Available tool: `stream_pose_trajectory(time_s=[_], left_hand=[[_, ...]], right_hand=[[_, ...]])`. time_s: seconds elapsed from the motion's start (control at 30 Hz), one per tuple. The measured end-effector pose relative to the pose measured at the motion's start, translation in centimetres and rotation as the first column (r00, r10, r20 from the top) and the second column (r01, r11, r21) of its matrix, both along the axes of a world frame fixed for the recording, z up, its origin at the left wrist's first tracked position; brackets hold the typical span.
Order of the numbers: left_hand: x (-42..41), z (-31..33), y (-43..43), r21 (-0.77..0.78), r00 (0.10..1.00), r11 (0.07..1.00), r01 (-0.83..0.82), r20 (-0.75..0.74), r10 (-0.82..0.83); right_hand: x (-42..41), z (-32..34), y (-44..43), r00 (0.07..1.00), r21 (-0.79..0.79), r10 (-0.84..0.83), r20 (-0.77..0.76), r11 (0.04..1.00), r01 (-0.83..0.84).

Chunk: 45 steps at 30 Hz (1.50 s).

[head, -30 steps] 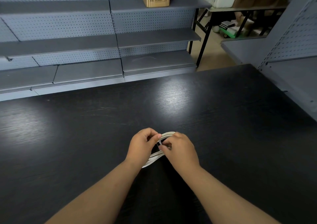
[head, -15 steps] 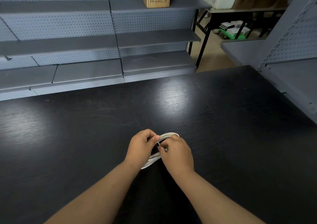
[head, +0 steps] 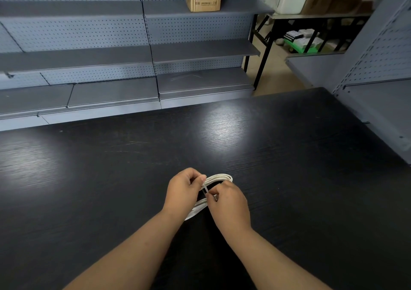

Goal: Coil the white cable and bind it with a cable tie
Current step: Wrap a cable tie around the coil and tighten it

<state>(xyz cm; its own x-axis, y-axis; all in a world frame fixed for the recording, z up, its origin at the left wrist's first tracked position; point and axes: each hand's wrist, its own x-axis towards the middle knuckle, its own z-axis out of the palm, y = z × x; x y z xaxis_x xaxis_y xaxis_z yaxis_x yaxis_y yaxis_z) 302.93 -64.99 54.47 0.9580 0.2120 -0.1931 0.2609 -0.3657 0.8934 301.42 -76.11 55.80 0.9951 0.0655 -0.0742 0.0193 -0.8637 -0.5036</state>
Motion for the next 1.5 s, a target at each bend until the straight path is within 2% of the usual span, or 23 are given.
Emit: stream_pose_trajectory(time_s=[0.3,0.6,0.9,1.2,1.4,1.5], left_hand=[[0.1,0.0,0.9,0.297,0.968,0.927,0.229,0.028,-0.248],[-0.2,-0.6,0.3,0.198,0.979,0.966,0.167,0.079,-0.186],[-0.2,-0.6,0.1,0.188,0.986,0.978,0.095,0.114,-0.118],[-0.4,-0.4,-0.1,0.242,0.986,0.970,0.036,0.147,-0.074],[-0.8,-0.5,-0.6,0.317,0.973,0.948,0.033,0.207,-0.103],[-1.0,-0.7,-0.5,0.329,0.969,0.944,0.039,0.218,-0.116]], right_hand=[[-0.1,-0.5,0.2,0.999,0.051,-0.041,-0.035,0.998,0.043],[-0.3,-0.2,-0.1,0.999,0.018,-0.040,0.002,0.999,0.040],[-0.2,-0.1,-0.2,0.999,-0.022,-0.039,0.030,0.999,0.040],[0.0,-0.4,0.0,0.998,-0.028,-0.057,0.023,0.998,0.058],[0.2,-0.4,-0.7,0.996,-0.007,0.035,0.082,0.999,-0.034],[0.5,-0.4,-1.5,0.969,-0.077,0.139,0.202,0.989,-0.126]])
